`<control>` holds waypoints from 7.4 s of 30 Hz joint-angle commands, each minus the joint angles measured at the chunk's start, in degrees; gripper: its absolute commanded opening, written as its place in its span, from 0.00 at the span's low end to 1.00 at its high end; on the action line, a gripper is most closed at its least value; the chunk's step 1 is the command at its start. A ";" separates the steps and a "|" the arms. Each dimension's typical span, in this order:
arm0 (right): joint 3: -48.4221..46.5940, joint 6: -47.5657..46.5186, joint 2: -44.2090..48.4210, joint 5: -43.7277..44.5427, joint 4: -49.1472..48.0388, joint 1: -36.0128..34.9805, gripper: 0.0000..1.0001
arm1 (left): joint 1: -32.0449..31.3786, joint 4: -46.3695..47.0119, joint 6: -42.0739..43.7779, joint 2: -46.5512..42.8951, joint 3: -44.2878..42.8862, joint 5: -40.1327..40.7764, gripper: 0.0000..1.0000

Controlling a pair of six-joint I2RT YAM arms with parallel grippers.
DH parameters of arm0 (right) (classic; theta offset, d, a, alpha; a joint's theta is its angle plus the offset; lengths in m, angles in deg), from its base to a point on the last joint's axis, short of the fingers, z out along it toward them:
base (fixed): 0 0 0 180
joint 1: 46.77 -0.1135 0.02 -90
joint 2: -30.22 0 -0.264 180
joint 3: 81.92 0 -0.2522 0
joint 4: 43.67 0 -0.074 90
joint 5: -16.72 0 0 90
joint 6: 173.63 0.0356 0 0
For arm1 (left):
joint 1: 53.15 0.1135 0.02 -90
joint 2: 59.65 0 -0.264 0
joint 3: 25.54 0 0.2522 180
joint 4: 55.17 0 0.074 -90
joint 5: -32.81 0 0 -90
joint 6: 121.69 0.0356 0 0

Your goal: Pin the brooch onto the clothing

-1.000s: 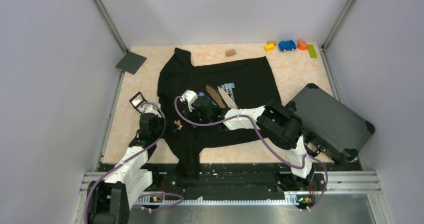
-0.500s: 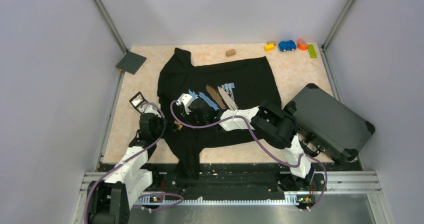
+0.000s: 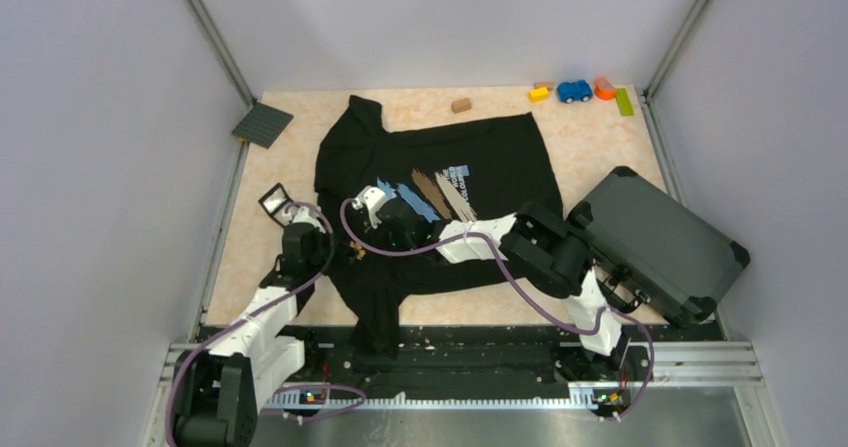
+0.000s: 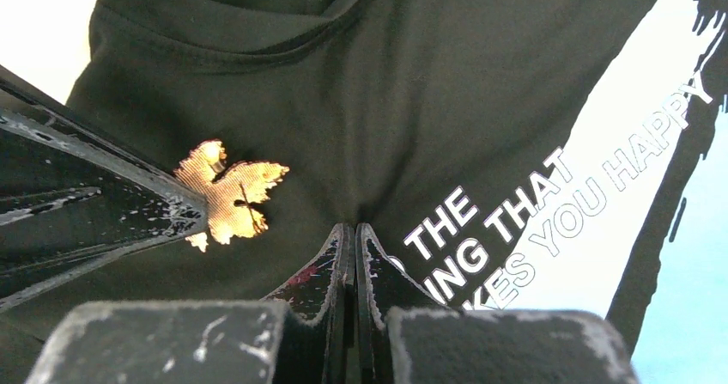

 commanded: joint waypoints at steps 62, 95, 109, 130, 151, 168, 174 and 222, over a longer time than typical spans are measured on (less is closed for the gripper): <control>4.02 4.15 4.46 -14.73 -3.06 3.52 0.00 | -7.25 2.44 3.68 11.39 -8.16 4.41 0.00; 5.79 9.43 9.95 -9.86 -9.25 4.19 0.00 | -9.01 0.28 3.49 9.48 -7.74 5.83 0.00; 6.52 3.64 9.81 -11.54 -8.49 3.22 0.00 | -9.09 -0.80 5.45 13.11 -10.54 4.42 0.00; 5.77 -0.92 8.69 -14.55 -6.58 2.27 0.00 | -9.60 -2.71 6.71 15.30 -12.09 3.70 0.00; 9.68 -1.84 6.75 -15.34 -5.51 1.75 0.00 | -9.66 1.83 5.18 13.99 -10.25 2.70 0.00; 12.11 -0.29 5.44 -17.85 -8.78 1.48 0.00 | -9.64 9.64 3.50 12.53 -6.28 -1.75 0.00; 11.72 -0.40 3.91 -16.25 -9.33 1.45 0.00 | -9.70 10.17 3.25 11.81 -5.37 -2.21 0.00; 14.86 3.54 13.04 -10.71 -2.66 6.45 0.20 | -9.62 10.10 8.07 6.31 -3.42 -5.92 0.00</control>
